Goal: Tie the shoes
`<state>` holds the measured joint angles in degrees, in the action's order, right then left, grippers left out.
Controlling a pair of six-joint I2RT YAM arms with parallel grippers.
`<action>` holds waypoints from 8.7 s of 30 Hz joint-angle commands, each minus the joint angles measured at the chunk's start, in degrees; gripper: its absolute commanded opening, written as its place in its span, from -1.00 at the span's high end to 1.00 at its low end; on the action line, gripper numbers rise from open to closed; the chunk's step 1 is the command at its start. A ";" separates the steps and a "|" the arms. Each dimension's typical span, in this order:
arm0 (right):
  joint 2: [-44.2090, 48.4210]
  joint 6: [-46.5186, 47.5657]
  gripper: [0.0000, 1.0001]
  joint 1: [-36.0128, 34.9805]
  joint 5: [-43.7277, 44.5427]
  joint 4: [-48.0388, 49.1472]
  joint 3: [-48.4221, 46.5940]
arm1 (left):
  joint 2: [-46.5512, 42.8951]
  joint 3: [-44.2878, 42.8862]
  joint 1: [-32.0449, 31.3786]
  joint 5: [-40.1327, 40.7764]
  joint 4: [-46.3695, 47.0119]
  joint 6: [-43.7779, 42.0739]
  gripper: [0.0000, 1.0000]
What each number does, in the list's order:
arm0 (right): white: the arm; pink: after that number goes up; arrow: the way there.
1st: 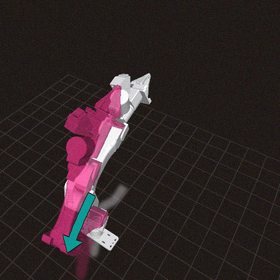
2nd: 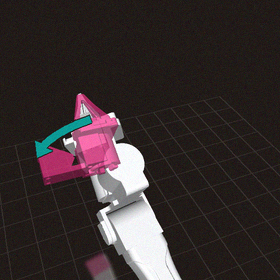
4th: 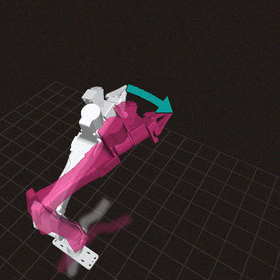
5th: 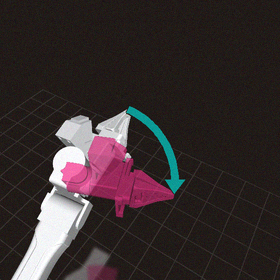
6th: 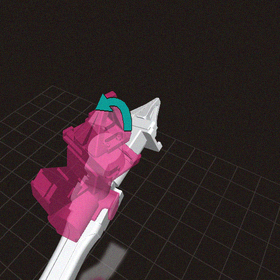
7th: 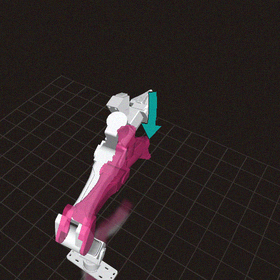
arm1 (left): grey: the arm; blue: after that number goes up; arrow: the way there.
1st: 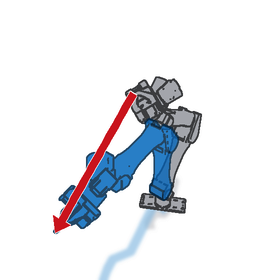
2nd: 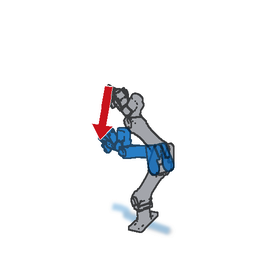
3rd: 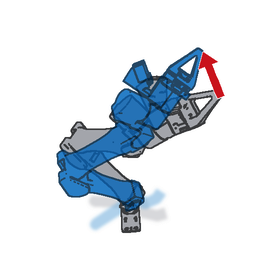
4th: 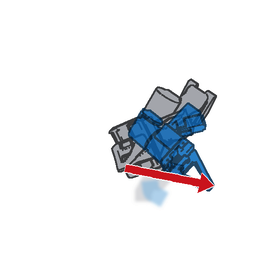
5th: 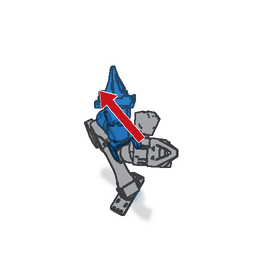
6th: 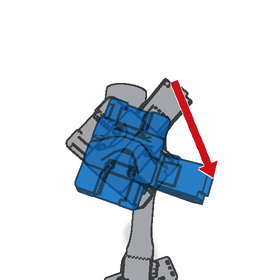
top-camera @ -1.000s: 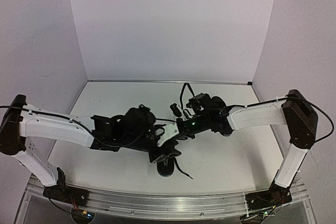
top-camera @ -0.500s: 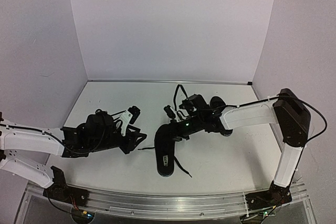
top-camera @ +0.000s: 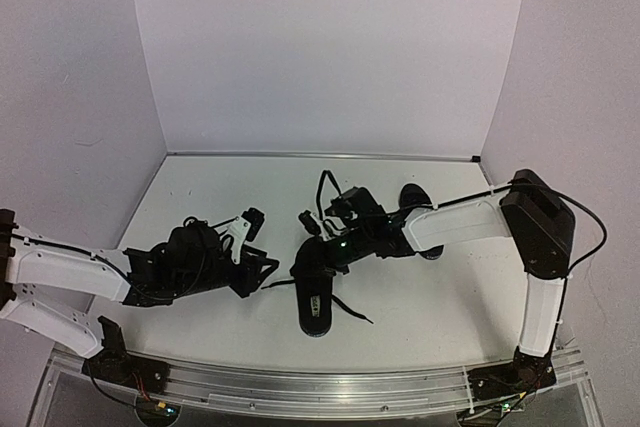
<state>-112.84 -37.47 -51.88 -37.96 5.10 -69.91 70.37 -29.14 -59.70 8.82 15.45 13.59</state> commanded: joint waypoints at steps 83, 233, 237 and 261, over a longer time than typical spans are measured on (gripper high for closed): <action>-0.31 27.91 1.00 2.21 7.48 -30.37 -15.29 | 16.73 -8.47 6.48 -16.43 6.40 2.32 1.00; 5.69 11.96 1.00 2.19 -4.32 -7.95 1.21 | 33.59 -12.25 2.87 -15.37 21.09 -12.19 1.00; 5.12 10.72 0.92 1.69 -5.12 -6.56 1.80 | 34.42 -10.72 3.12 -17.14 25.06 -11.62 1.00; 10.94 12.62 0.62 9.31 0.89 -8.98 4.64 | 36.58 -6.89 3.62 -19.98 35.56 -13.50 1.00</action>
<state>-98.60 -26.56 -42.49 -40.41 -2.55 -64.66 106.96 -36.25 -56.18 -10.01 49.19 1.05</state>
